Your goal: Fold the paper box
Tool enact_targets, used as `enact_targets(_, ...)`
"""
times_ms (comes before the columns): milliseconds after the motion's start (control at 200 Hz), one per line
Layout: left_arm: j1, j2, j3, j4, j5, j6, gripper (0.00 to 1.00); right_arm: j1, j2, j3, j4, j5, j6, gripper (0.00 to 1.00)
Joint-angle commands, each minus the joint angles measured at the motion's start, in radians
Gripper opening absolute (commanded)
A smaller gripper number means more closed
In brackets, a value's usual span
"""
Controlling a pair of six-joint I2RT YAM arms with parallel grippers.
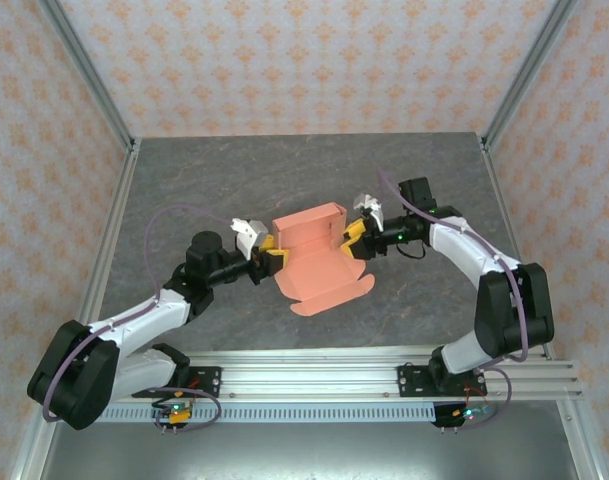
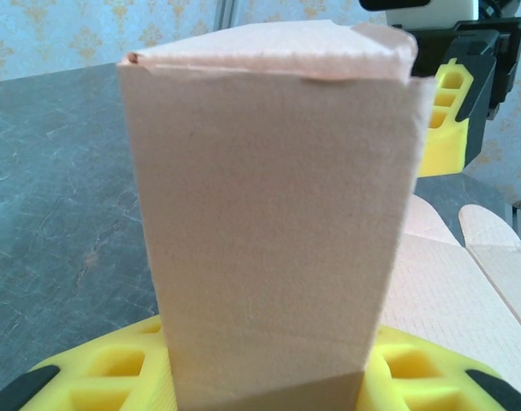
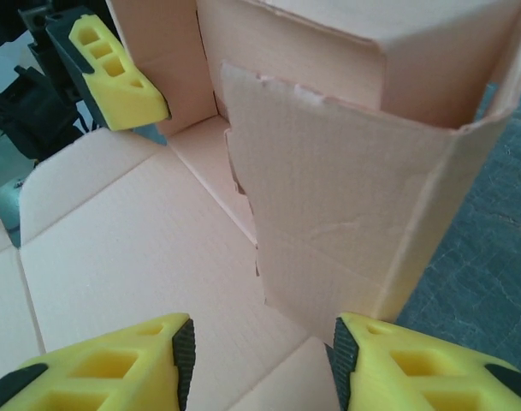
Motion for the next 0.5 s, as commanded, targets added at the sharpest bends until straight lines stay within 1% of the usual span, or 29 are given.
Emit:
enact_targets(0,-0.019,-0.021,0.004,0.018,0.025,0.032,0.32,0.069,-0.057,-0.005,0.148,0.129,0.095,0.46)
enact_targets(75,-0.021,-0.023,0.004,0.018,0.026,0.030,0.32,0.116,-0.093,-0.054,0.311,0.262,0.220,0.45)
enact_targets(180,-0.021,-0.032,0.003,0.008,0.015,0.033,0.32,0.142,-0.156,-0.140,0.556,0.403,0.380,0.43)
enact_targets(225,-0.022,-0.037,0.001,0.008,0.007,0.030,0.32,0.150,-0.178,-0.172,0.644,0.468,0.447,0.39)
enact_targets(320,-0.031,-0.047,0.000,0.012,-0.006,0.021,0.31,0.170,-0.212,-0.222,0.749,0.594,0.526,0.38)
enact_targets(430,-0.045,-0.061,0.003,-0.007,-0.018,0.033,0.31,0.185,-0.234,-0.290,0.884,0.673,0.613,0.38)
enact_targets(491,-0.049,-0.066,0.003,-0.016,-0.022,0.037,0.31,0.191,-0.232,-0.319,0.936,0.700,0.639,0.36)
